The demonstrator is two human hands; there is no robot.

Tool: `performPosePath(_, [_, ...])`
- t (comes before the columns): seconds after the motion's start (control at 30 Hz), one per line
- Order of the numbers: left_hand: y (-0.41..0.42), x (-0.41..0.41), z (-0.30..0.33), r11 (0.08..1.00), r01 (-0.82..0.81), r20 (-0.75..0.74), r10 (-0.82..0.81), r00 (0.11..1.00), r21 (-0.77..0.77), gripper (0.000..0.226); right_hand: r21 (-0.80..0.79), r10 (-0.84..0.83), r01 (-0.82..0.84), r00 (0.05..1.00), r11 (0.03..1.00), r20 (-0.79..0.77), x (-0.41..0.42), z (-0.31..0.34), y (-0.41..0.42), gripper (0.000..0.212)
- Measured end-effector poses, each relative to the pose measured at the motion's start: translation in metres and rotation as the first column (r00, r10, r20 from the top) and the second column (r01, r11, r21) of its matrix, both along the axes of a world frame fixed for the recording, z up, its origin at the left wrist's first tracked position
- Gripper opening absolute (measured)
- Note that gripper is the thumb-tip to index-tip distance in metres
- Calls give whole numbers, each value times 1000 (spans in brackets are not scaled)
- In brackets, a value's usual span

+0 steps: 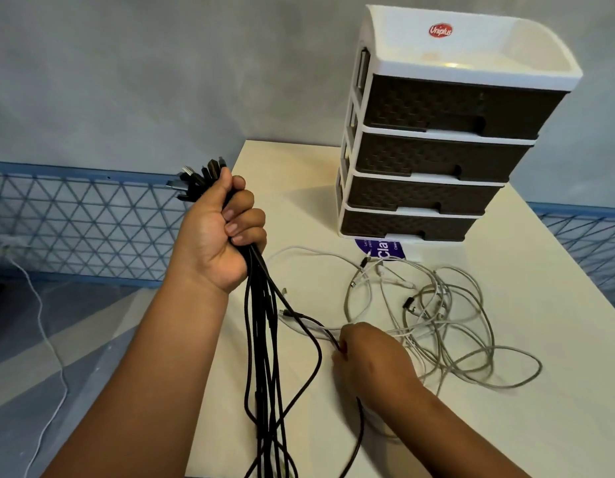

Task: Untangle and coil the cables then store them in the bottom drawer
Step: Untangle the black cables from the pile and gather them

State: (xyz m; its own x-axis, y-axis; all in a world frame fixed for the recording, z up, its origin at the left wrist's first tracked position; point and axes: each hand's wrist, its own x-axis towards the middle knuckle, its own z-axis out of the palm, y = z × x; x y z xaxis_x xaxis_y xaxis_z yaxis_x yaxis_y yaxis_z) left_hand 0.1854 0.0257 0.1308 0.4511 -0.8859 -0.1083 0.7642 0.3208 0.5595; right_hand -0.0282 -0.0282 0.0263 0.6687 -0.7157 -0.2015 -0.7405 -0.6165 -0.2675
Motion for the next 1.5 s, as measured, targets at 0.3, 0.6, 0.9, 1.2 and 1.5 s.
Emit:
performPosePath(0.3, [-2,-12,6,998,67,42,-68,997,8,31,-117,-53,46,997,992,-55,-6,39,-1,12])
performPosePath(0.6, [10,-38,25,995,95,110,-93,990,-7,32,-133,-27,29,999,991,20,-46,95,11,16])
performPosePath(0.9, [44,-101,63,999,36,260,-37,965,6,40,288,217,-216,976,933,30,-109,47,35,23])
performPosePath(1.2, [80,-201,120,999,2,467,16,884,-39,40,106,282,-299,948,948,148,-190,51,50,50])
performPosePath(1.5, [70,-279,180,988,27,483,50,874,-152,37,350,-118,-523,425,778,897,-182,138,85,36])
